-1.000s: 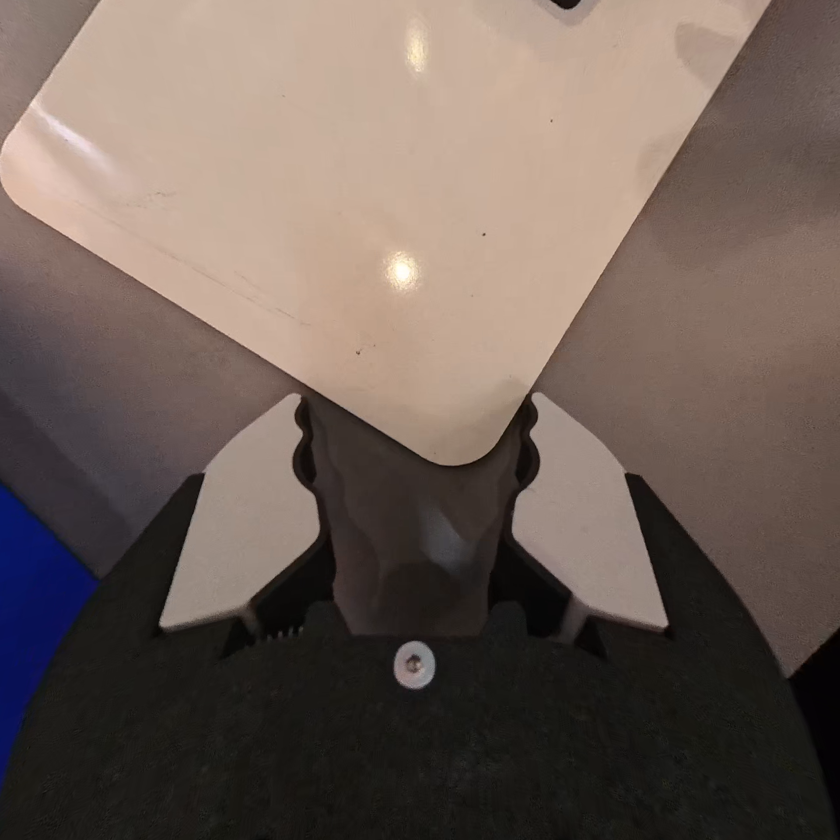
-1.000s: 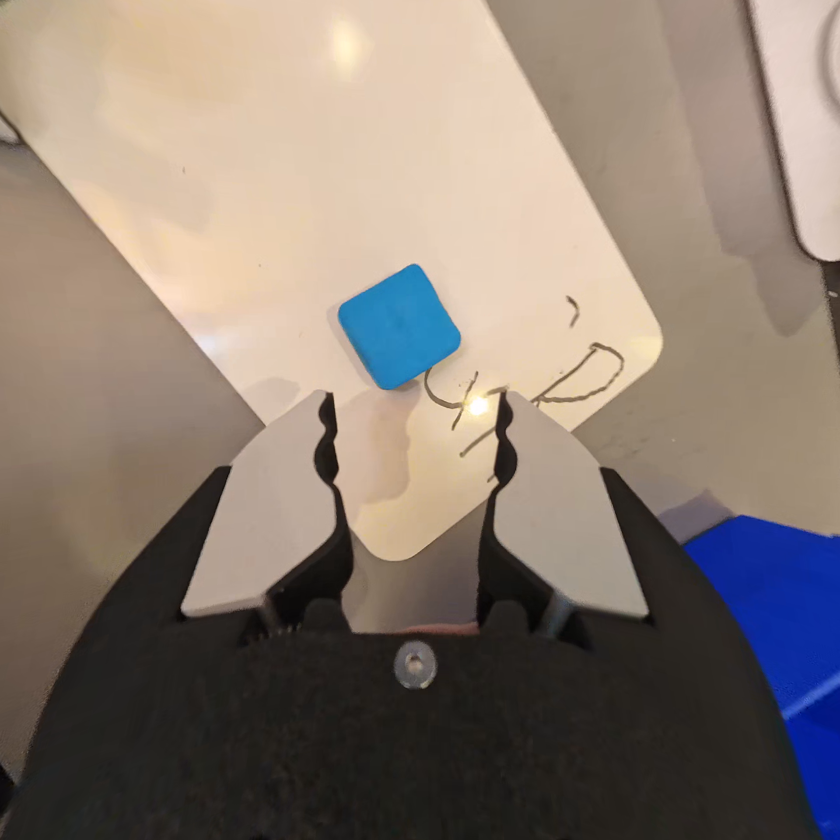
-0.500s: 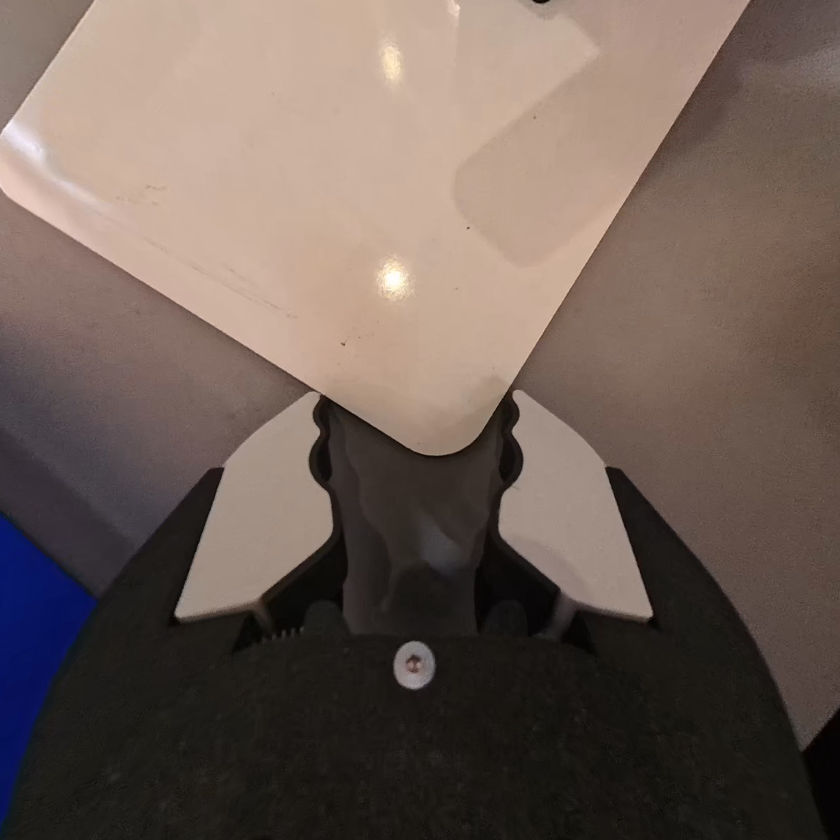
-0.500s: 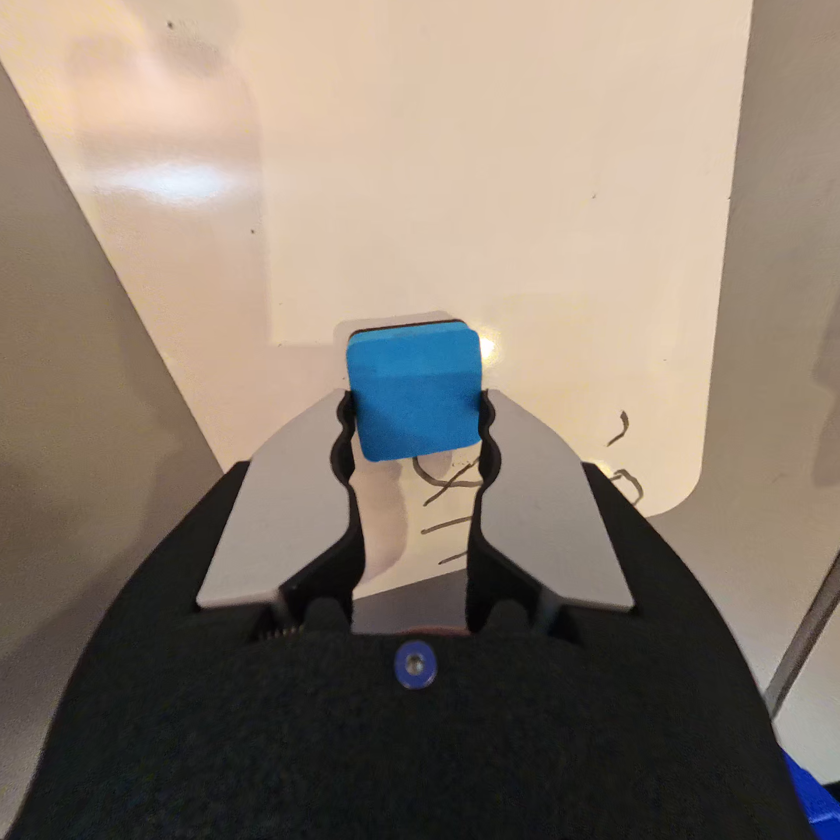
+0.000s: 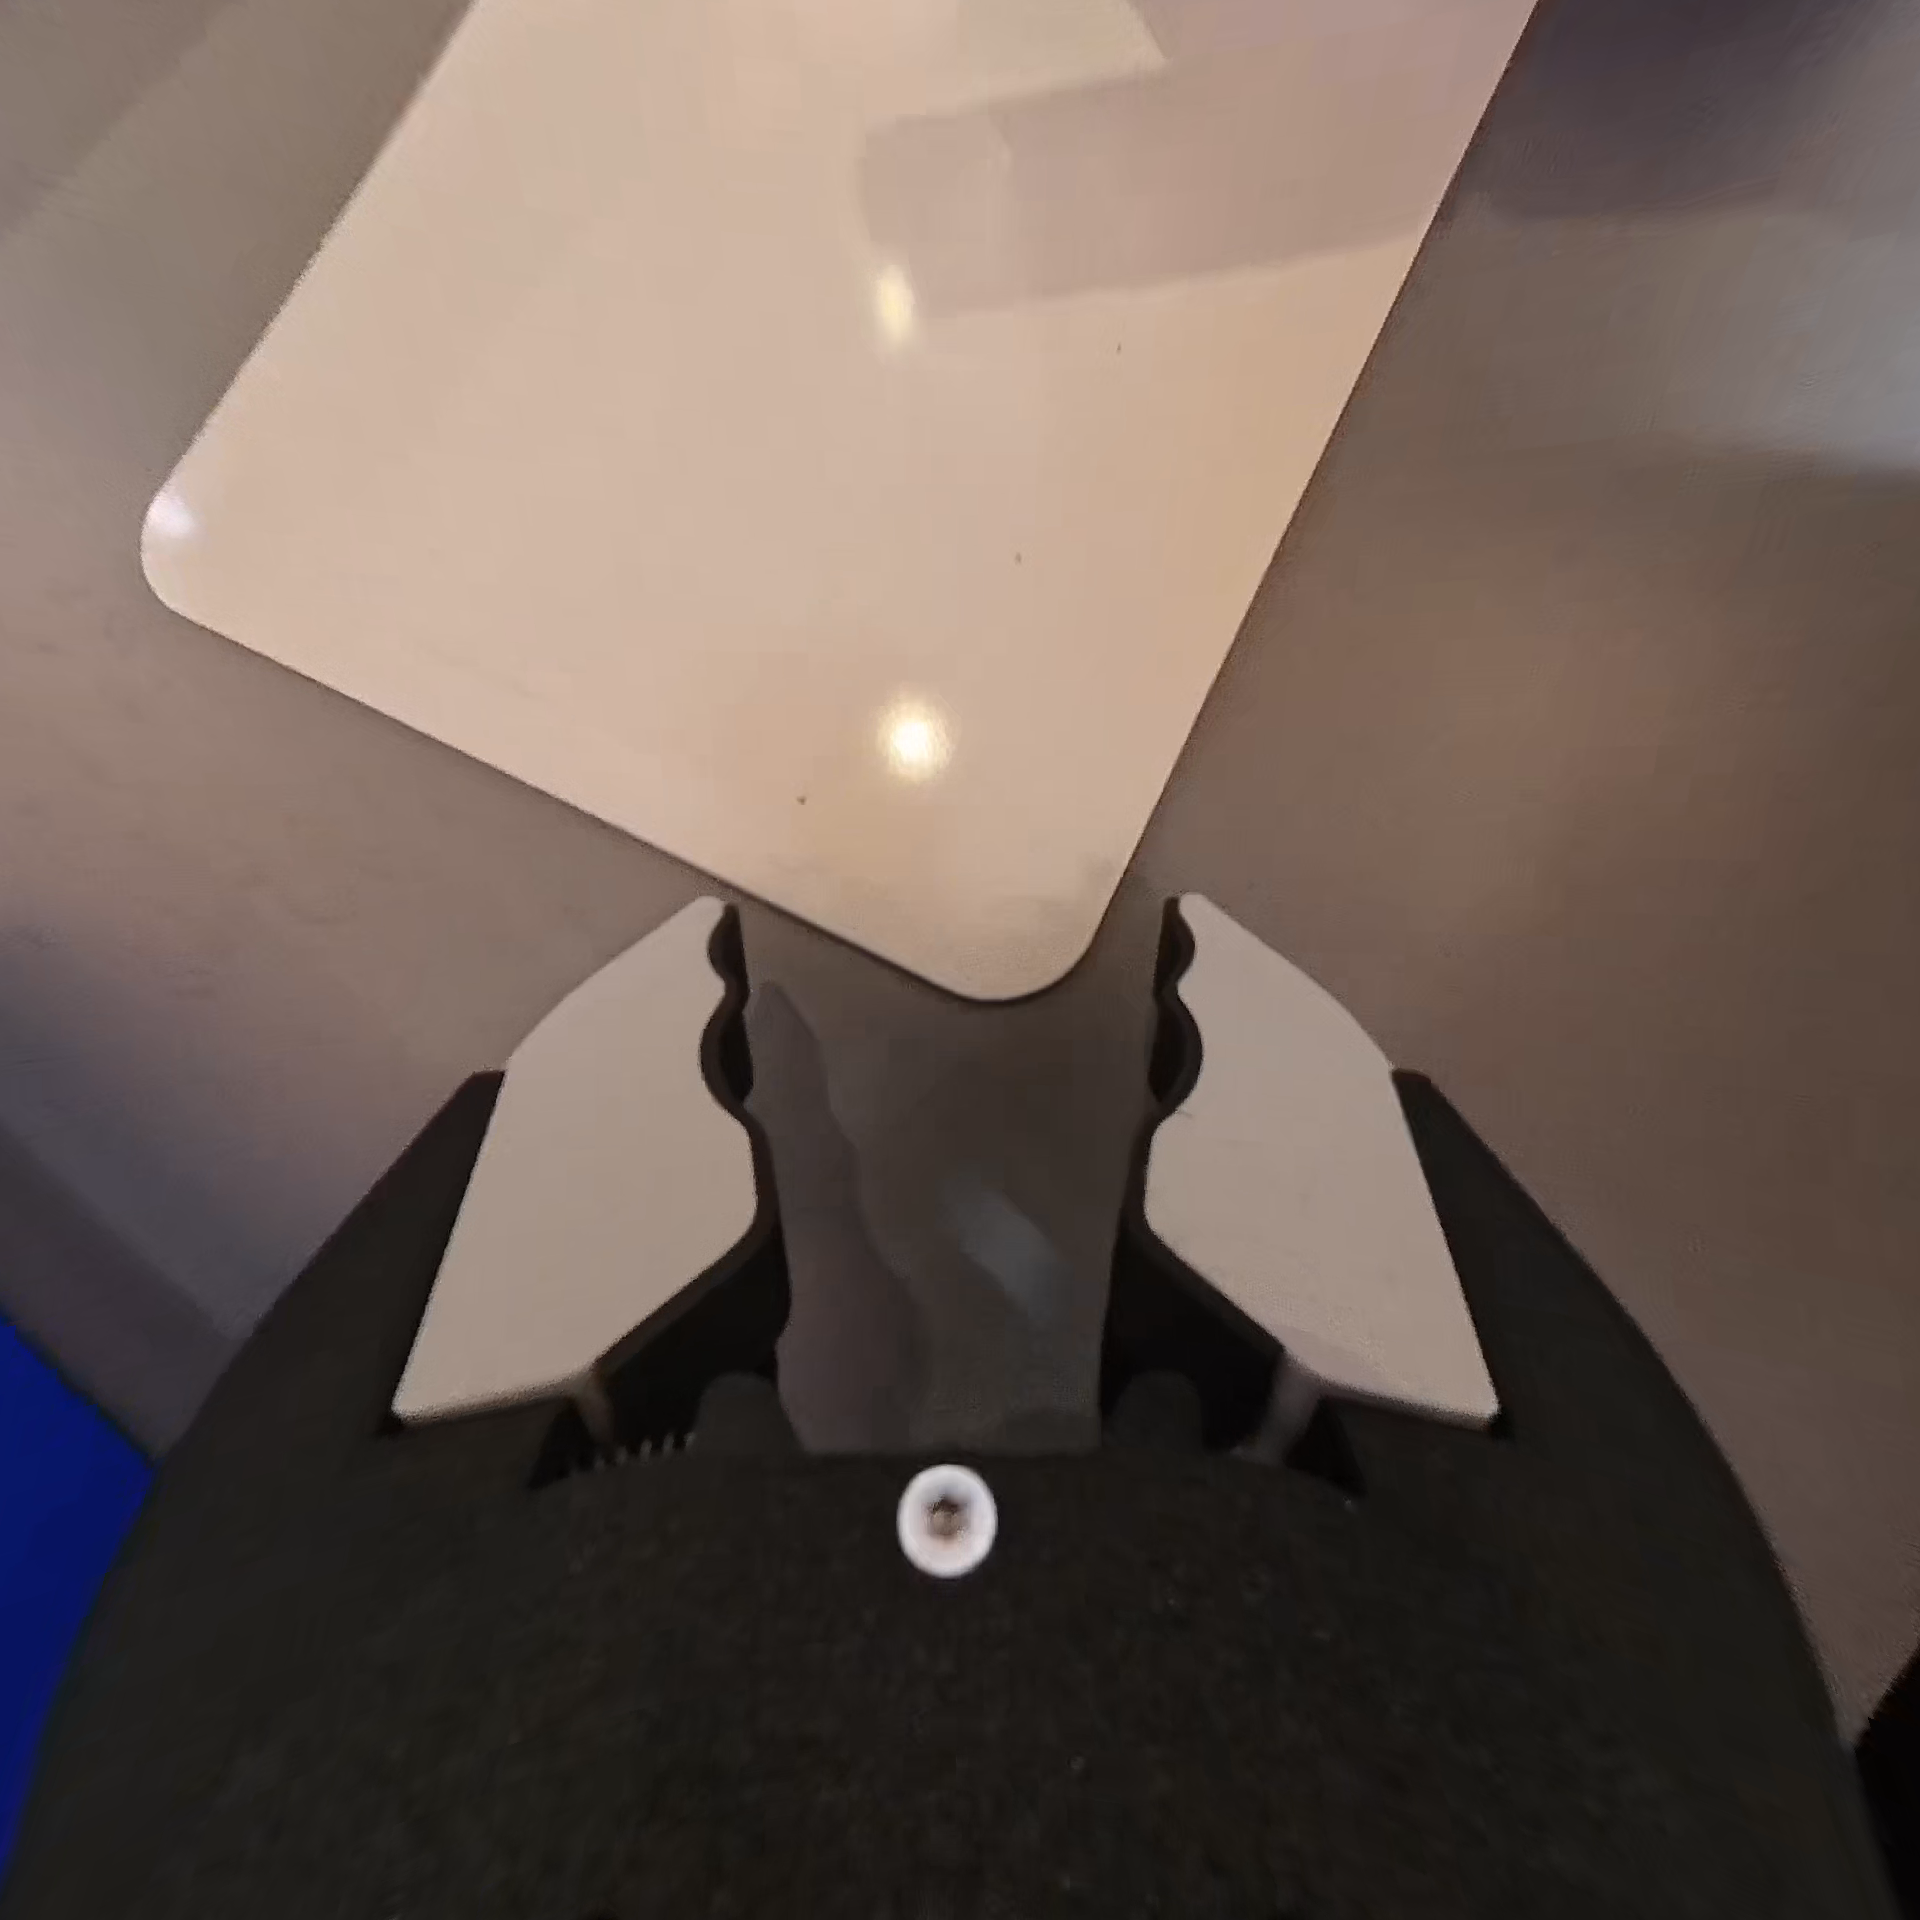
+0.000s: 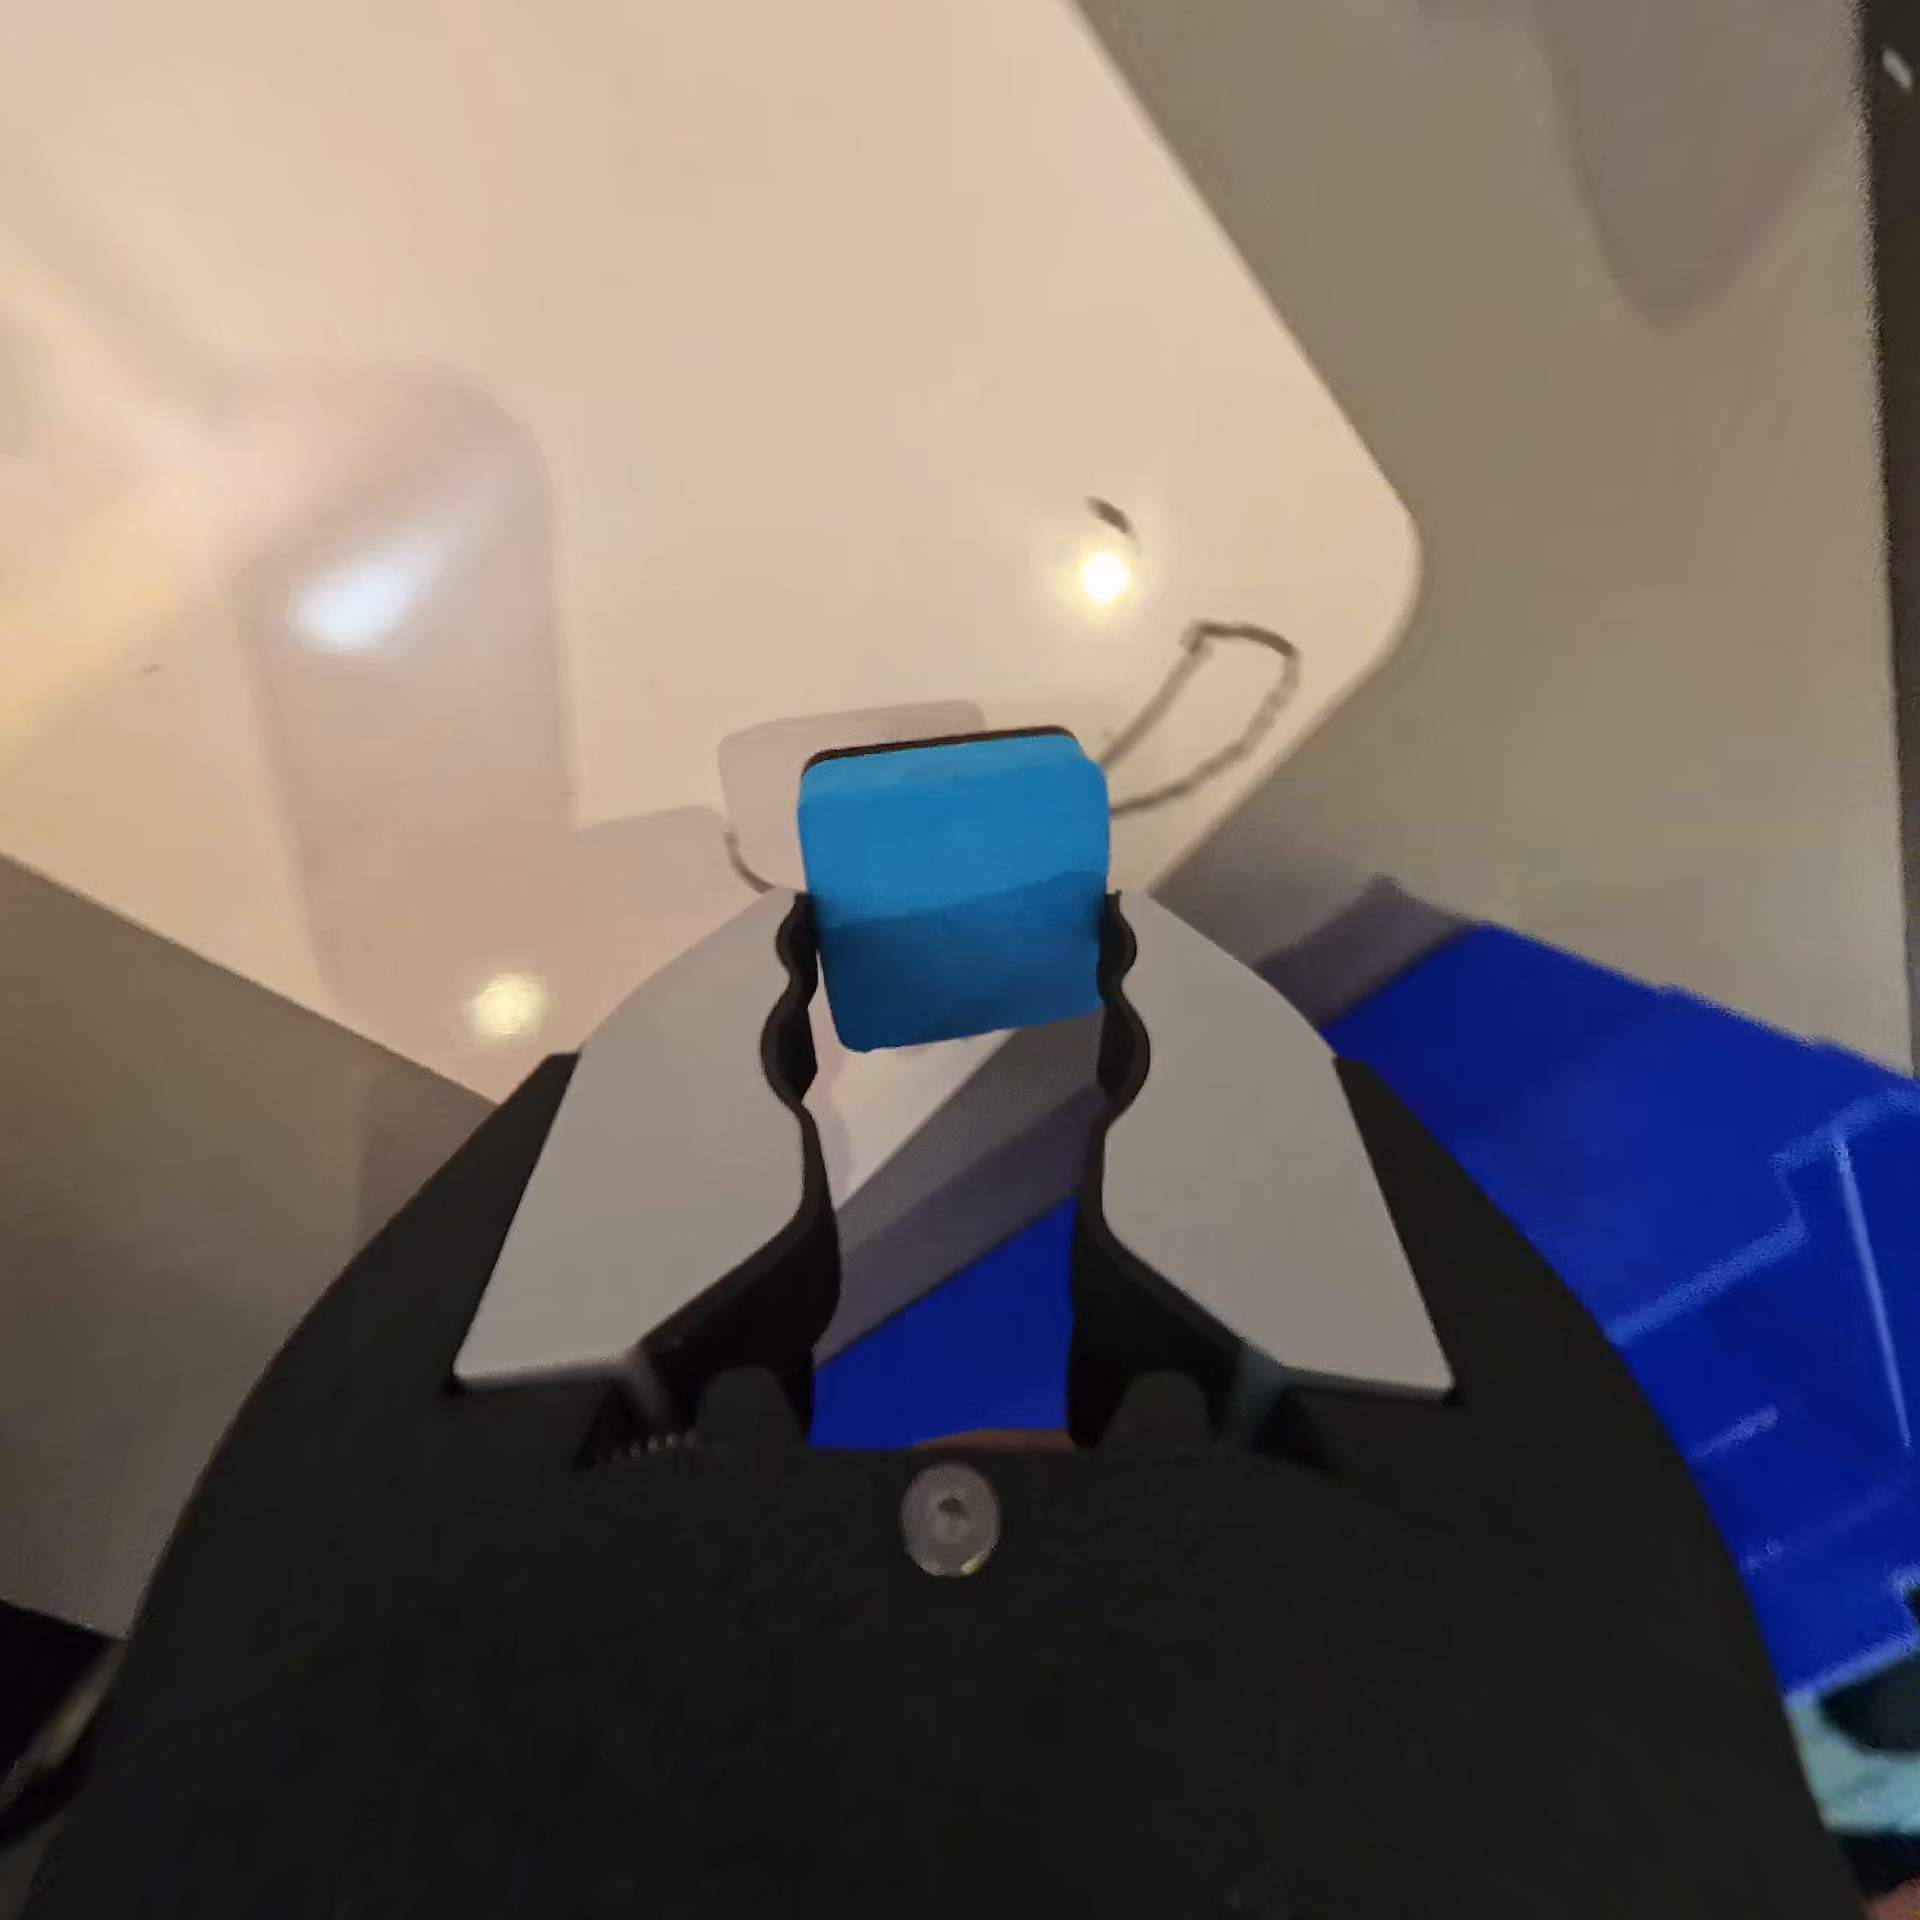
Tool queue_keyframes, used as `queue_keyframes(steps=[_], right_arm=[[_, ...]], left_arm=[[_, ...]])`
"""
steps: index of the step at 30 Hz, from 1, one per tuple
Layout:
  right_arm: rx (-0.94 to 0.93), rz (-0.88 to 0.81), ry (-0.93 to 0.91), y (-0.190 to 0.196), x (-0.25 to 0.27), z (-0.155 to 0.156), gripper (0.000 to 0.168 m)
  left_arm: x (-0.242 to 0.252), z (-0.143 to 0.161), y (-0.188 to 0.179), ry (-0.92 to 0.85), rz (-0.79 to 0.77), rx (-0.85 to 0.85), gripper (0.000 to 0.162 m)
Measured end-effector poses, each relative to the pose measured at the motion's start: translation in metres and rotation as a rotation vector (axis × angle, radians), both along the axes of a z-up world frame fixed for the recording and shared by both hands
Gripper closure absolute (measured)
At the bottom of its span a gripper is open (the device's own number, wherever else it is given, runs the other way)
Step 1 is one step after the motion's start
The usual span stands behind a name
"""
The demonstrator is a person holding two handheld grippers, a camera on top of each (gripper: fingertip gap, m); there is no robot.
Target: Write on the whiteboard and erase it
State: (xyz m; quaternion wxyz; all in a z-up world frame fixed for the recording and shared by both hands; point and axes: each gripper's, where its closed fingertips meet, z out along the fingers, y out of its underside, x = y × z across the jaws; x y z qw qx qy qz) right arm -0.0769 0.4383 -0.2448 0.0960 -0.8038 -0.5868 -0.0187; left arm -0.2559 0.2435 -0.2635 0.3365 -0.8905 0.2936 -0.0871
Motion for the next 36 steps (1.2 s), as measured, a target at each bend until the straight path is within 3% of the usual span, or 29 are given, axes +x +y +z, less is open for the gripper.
queue_keyframes(steps=[3,9,16,22,26,36], right_arm=[[-0.001,-0.13,-0.027,0.01,0.01,0.002,0.117],[-0.04,-0.28,-0.052,0.007,0.02,-0.028,0.116],[-0.019,-0.099,0.01,-0.033,-0.01,-0.031,0.117],[-0.02,-0.184,-0.026,-0.015,0.012,-0.031,0.117],[-0.013,-0.196,-0.023,-0.016,0.01,-0.031,0.117],[0.041,-0.21,0.046,-0.012,0.007,-0.034,0.116]], left_arm=[[0.011,-0.002,0.009,-0.038,-0.004,0.005,0.09],[0.016,-0.019,0.014,0.012,0.003,-0.011,0.093],[0.016,-0.02,0.014,0.059,-0.002,-0.067,0.099],[0.017,-0.018,0.01,0.038,-0.012,-0.046,0.111],[-0.005,-0.009,0.01,-0.04,0.104,-0.064,0.097],[-0.023,-0.019,0.0,0.016,0.149,-0.078,0.106]])
